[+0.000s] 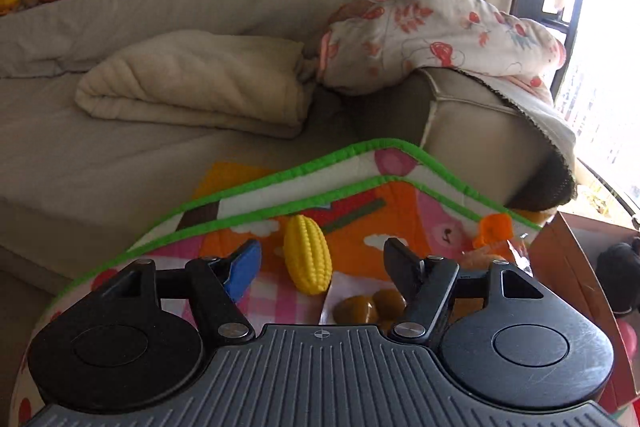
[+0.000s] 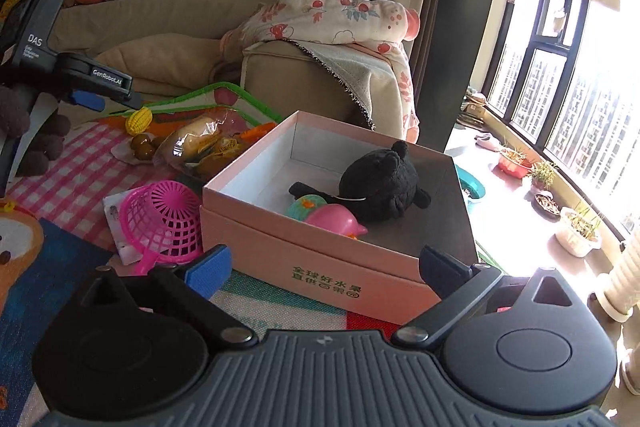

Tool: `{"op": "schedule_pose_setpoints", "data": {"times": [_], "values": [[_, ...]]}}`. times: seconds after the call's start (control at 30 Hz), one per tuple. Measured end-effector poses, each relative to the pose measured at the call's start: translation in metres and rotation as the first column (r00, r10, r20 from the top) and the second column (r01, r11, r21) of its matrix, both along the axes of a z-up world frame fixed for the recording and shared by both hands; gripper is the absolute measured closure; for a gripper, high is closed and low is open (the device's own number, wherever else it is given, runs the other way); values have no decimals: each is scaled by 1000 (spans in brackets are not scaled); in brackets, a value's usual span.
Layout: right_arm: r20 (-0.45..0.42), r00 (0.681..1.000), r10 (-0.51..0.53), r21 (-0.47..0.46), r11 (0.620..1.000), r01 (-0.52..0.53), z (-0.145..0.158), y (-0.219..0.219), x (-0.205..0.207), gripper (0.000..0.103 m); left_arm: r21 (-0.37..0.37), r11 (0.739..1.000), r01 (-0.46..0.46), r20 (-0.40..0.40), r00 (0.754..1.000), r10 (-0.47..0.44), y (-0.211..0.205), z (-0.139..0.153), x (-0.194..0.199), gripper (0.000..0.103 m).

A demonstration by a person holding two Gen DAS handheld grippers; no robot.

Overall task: Organize objects
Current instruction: 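Grasp the yellow toy corn with the left gripper while the right grasps the pink net scoop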

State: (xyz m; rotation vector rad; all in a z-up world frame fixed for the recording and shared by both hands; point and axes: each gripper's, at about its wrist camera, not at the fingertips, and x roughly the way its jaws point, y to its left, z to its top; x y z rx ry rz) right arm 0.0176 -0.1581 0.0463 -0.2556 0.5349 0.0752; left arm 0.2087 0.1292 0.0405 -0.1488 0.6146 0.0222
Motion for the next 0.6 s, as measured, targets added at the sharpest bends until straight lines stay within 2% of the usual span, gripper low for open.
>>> {"op": "schedule_pose_setpoints", "data": {"times": [0.1, 0.2, 0.3, 0.47, 0.6], "values": [[4, 1000, 21, -23, 1000, -20, 2, 2, -12, 0, 26, 999, -32, -51, 998, 34, -1, -14, 31, 33], [-15, 998, 56, 3, 998, -56, 6, 3, -16, 0, 23, 999, -46, -76, 996, 48, 1, -21, 35, 69], [-45, 995, 94, 66, 994, -91, 8, 6, -13, 0, -40, 999, -28, -66, 997, 25, 8, -17, 14, 70], [-79, 987, 141, 158, 979, -128, 9, 25, 1, 0, -118, 989, 85, -66, 993, -94, 8, -4, -56, 70], [-40, 978, 205, 84, 976, -202, 11, 59, 10, 16, -112, 976, 186, -41, 981, -192, 1, 2, -126, 69]]}}
